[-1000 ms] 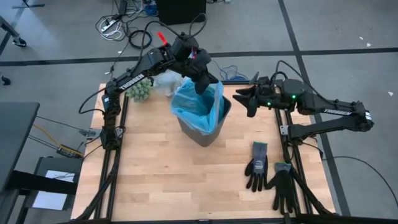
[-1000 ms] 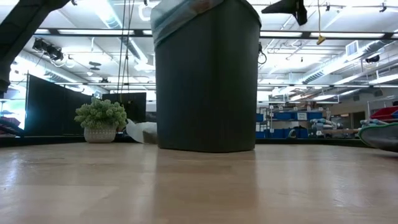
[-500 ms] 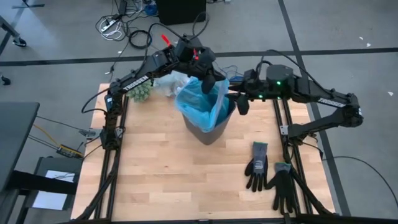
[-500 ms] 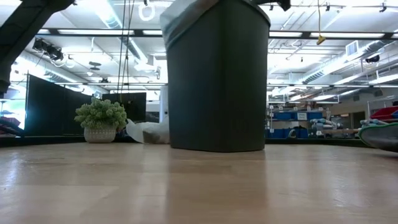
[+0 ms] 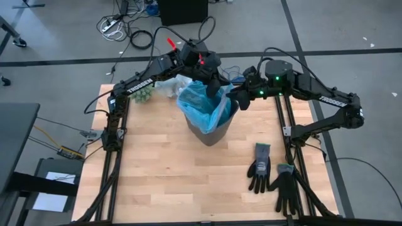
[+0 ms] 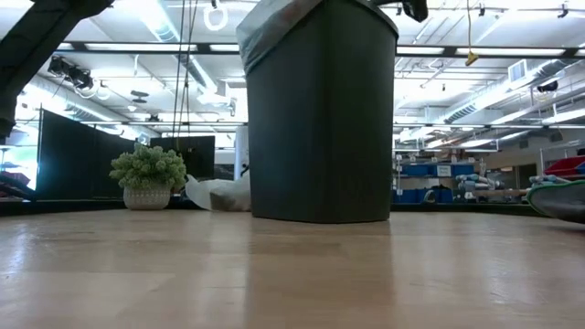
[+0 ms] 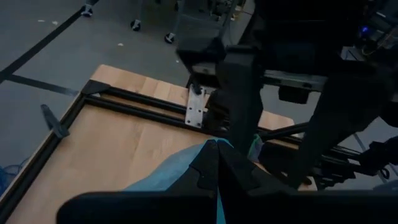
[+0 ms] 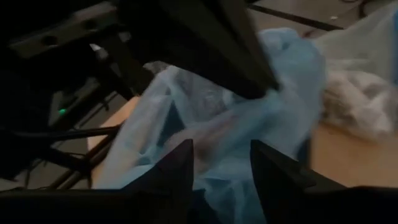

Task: Place trash/remove bag and relplace
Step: Insert the new blue trash bag into the trash bin

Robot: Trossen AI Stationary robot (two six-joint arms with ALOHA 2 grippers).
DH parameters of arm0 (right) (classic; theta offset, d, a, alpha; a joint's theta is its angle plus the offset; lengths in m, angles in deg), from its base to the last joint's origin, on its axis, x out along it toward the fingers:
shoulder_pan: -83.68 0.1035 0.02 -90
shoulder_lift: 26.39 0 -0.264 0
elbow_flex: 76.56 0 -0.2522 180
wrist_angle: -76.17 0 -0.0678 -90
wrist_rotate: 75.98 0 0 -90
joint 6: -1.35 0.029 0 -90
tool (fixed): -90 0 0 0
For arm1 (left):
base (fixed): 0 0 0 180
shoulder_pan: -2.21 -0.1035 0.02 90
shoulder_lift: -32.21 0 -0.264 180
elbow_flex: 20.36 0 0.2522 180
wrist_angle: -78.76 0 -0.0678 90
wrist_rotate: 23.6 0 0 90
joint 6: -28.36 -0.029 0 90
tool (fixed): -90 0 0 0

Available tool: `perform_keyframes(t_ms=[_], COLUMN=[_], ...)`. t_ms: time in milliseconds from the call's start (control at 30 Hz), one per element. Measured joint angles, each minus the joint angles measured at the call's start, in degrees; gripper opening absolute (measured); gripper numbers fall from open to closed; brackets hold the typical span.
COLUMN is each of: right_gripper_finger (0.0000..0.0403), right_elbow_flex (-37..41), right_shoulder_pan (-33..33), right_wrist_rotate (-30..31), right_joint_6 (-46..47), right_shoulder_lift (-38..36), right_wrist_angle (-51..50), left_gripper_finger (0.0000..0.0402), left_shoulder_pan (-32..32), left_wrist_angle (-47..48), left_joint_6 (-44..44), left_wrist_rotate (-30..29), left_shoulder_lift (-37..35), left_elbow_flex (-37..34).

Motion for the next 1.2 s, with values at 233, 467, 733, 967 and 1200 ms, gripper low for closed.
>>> perform_keyframes(t_ms=[233,467,733,967,1200], right_gripper_finger=[0.0049,0.0001,0.0000,0.0000,0.0000], right_elbow_flex=[0.0,0.0,0.0,0.1,0.1], right_shoulder_pan=[0.6,0.8,0.9,0.6,0.4], right_wrist_rotate=[-4.6,-9.2,-12.8,-11.1,-8.3], right_joint_6=[1.1,1.2,1.9,2.4,2.9], right_shoulder_lift=[1.8,1.9,-0.3,-1.3,-1.5], right_wrist_angle=[1.6,1.4,-8.0,-17.0,-20.7], left_gripper_finger=[0.0008,0.0008,0.0015,0.0021,0.0021], left_shoulder_pan=[1.6,2.8,7.1,7.7,6.6], left_wrist_angle=[-0.3,0.8,1.2,0.8,1.0], left_joint_6=[-1.3,-1.0,-1.4,-3.0,-5.8], left_wrist_rotate=[1.0,2.8,11.1,3.7,-10.5], left_shoulder_lift=[0.0,0.0,-0.1,-0.2,-0.2], left_elbow_flex=[0.0,0.0,0.0,0.0,0.0])
